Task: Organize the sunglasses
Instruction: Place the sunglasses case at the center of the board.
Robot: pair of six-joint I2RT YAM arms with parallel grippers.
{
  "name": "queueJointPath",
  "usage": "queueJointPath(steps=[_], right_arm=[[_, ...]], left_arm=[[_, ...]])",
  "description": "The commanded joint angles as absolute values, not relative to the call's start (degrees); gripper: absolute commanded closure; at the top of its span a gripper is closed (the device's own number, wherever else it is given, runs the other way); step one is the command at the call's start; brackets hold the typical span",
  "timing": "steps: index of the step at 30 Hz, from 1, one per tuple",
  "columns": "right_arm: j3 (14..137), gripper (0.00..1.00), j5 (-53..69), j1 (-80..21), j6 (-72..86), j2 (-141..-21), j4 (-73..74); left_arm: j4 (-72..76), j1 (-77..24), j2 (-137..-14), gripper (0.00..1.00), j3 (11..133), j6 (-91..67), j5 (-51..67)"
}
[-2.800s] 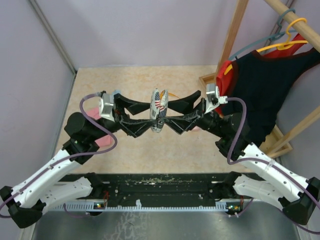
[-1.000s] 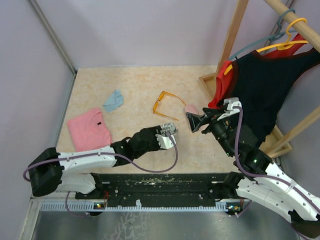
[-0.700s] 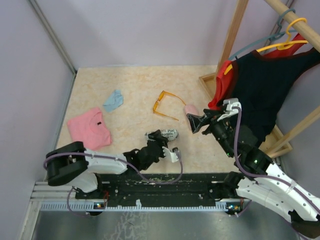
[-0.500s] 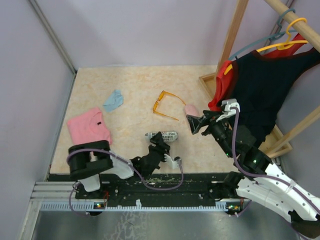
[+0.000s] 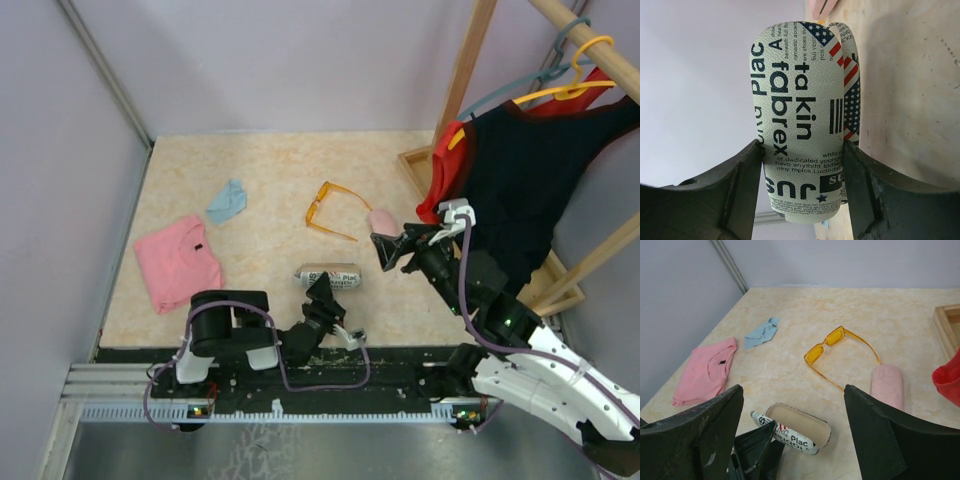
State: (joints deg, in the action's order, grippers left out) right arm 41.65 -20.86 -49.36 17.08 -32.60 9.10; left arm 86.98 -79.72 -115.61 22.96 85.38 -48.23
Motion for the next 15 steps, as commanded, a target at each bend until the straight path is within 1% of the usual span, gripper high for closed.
queueJointPath(steps=[1,9,14,15], right_arm=[[42.54,0.19,-20.22,-49.58,16.96,-33.0,7.85],[42.63,0.19,-20.31,-49.62,16.81,-33.07,8.01],[42.6,0.19,-20.37,-49.62,16.78,-32.94,8.51],[42.62,0.19,-20.37,-49.6,16.79,-32.88,8.62]], left_arm=[[95.48,-80.58,-114.81,0.54,22.13,82.77,-48.47],[82.17,-80.68,-110.87,0.43,21.63,73.03,-47.61],[76.65,-80.86,-109.65,0.35,21.41,69.29,-47.37],[75.88,-80.93,-109.47,0.32,21.42,68.69,-47.31]])
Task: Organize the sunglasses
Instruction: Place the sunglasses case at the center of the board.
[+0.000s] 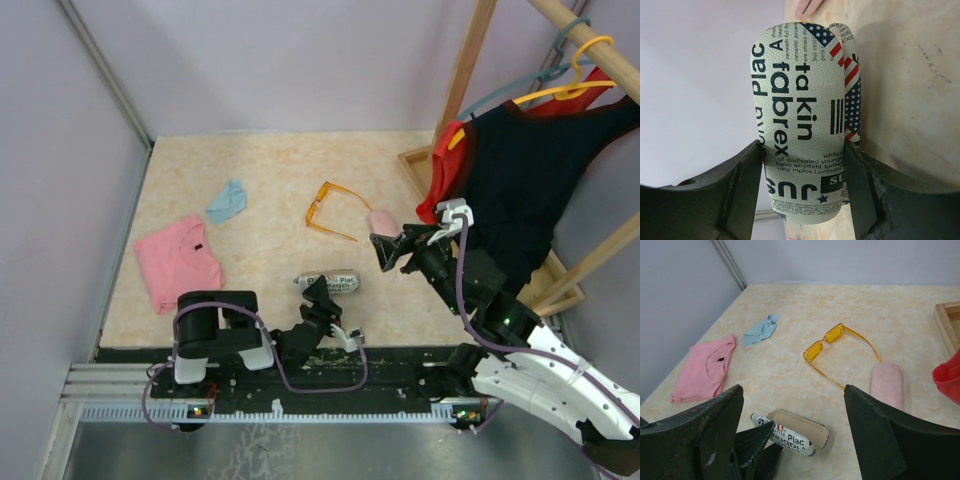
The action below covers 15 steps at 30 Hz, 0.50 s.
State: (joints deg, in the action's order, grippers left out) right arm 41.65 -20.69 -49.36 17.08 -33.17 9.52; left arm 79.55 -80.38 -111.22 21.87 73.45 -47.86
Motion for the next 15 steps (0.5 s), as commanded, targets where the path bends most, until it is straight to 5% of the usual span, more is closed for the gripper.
queueJointPath(steps=[1,6,15], right_arm=[[42.62,0.19,-20.34,-49.57,16.79,-32.87,8.65],[42.63,0.19,-20.19,-49.59,16.62,-32.9,8.86],[44.1,0.19,-19.12,-49.57,15.73,-33.89,11.0]], left_arm=[[75.12,-81.02,-109.4,0.26,21.34,68.0,-47.29],[69.33,-81.21,-107.66,0.0,21.68,63.92,-46.53],[57.22,-82.44,-99.17,0.02,22.48,54.4,-46.03]])
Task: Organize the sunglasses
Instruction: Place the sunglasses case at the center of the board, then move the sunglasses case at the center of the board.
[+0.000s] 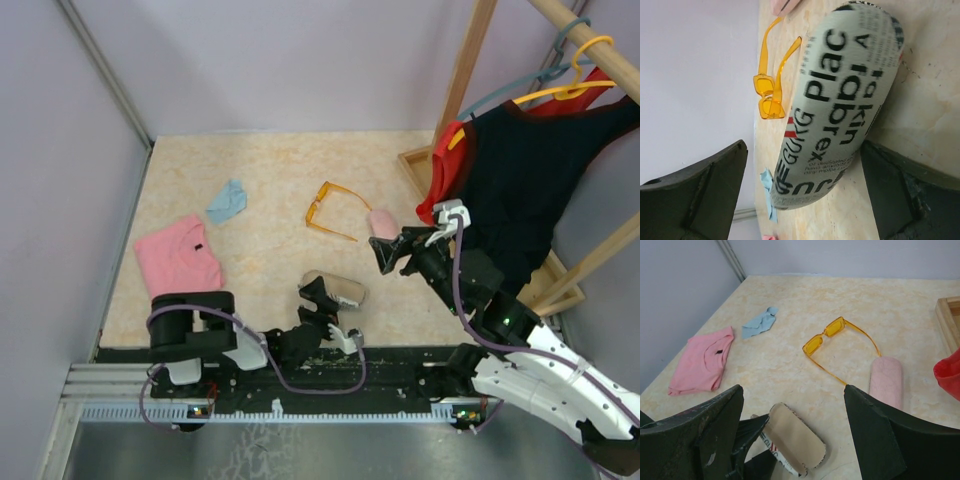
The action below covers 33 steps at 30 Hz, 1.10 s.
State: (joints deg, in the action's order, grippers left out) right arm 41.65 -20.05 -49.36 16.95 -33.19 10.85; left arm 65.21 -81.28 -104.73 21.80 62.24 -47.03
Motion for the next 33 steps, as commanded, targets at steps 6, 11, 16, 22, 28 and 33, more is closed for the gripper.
queueJointPath(steps=[6,11,16,22,28,33], right_arm=[[45.87,0.19,-18.22,-49.59,14.7,-35.4,13.47],[47.74,0.19,-18.93,-49.5,15.12,-38.45,16.9],[50.04,0.19,-21.89,-48.64,18.76,-43.91,23.24],[48.41,0.21,-9.11,-40.15,24.59,-52.33,25.69],[46.72,0.31,-1.35,-38.69,23.42,-61.93,23.43],[46.6,0.37,0.65,-38.6,20.97,-69.19,20.26]], left_arm=[[31.79,-83.6,-88.47,0.02,26.88,38.1,-39.88],[17.6,-84.35,-82.14,0.02,29.75,26.32,-36.01],[8.06,-84.41,-76.66,0.02,31.74,16.74,-30.61],[2.7,-83.51,-67.93,0.01,34.15,6.49,-28.09],[-2.13,-69.73,-57.24,0.01,36.49,-9.72,-22.52],[-2.92,-57.42,-54.23,0.01,36.06,-16.28,-15.12]])
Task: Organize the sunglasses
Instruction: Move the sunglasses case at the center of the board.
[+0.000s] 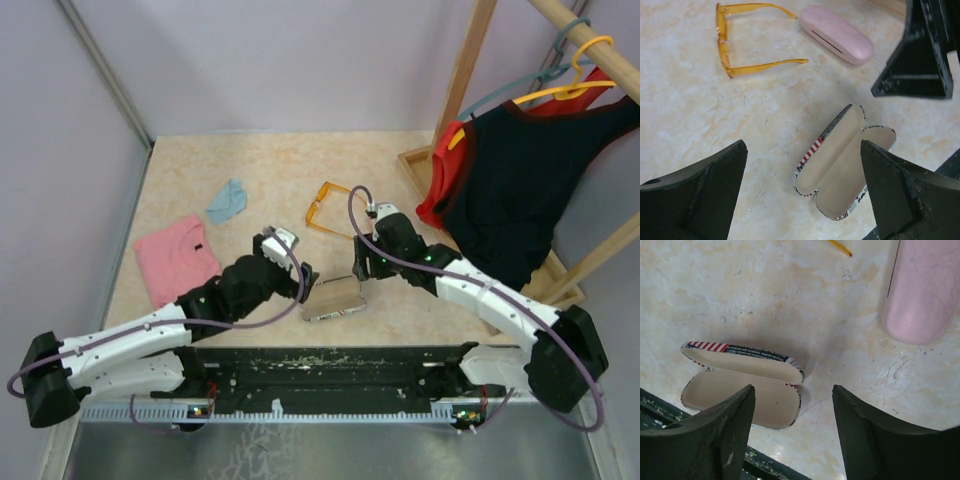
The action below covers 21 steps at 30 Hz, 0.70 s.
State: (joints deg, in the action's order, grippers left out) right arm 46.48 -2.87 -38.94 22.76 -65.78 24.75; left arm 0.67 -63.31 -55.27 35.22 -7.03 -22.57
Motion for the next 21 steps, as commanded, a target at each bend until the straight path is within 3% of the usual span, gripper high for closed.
queueJointPath(steps=[1,7,21], right_arm=[[46.93,0.38,0.51,-38.66,20.41,-70.53,20.18],[46.15,0.42,3.59,-38.59,16.65,-76.14,16.26],[44.78,0.49,5.24,-38.61,10.78,-84.26,11.48]], left_arm=[[-3.77,-56.0,-54.37,0.01,36.3,-17.53,-15.18],[-4.83,-50.74,-54.16,0.01,35.2,-21.13,-14.12],[-4.53,-49.29,-51.12,0.01,33.15,-20.09,-13.24]])
